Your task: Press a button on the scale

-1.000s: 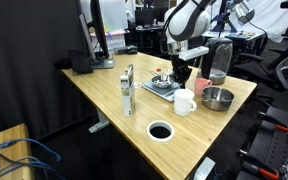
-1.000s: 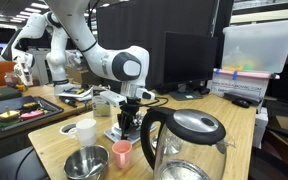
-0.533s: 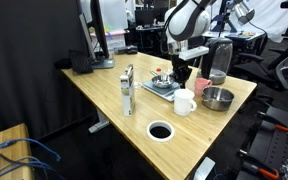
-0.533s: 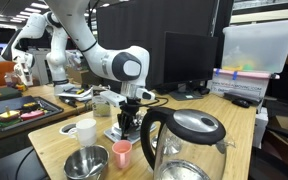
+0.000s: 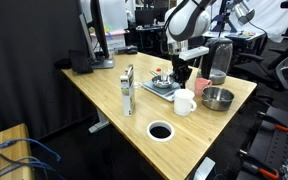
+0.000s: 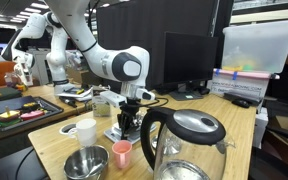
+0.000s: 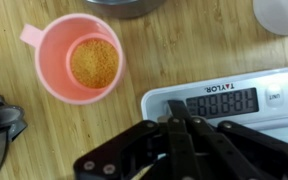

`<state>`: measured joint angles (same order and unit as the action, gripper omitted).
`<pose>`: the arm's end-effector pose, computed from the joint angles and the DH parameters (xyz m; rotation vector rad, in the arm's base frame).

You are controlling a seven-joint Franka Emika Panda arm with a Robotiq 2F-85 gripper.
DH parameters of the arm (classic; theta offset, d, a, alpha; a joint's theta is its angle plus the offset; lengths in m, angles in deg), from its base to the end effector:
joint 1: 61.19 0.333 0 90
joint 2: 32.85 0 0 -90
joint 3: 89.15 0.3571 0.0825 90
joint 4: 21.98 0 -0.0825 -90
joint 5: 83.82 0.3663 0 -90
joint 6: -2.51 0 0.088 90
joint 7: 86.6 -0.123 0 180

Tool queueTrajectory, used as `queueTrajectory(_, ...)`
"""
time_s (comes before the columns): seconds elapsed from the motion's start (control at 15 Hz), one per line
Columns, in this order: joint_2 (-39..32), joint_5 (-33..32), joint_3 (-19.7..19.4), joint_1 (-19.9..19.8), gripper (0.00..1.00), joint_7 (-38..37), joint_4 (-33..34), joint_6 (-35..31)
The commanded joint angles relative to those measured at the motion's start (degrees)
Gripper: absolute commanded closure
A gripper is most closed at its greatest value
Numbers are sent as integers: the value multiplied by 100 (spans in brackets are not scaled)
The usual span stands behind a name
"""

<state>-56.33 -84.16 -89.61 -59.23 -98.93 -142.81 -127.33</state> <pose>0.5529 0.0143 0.2372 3.0668 -0.2835 -0.3868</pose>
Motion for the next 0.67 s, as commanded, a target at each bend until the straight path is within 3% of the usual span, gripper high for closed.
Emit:
queueTrajectory(0.0,-27,69,-31,-18,100,88,-104,3)
queueTrajectory(0.6,-6,46,-52,5,100,-3,-227,-184)
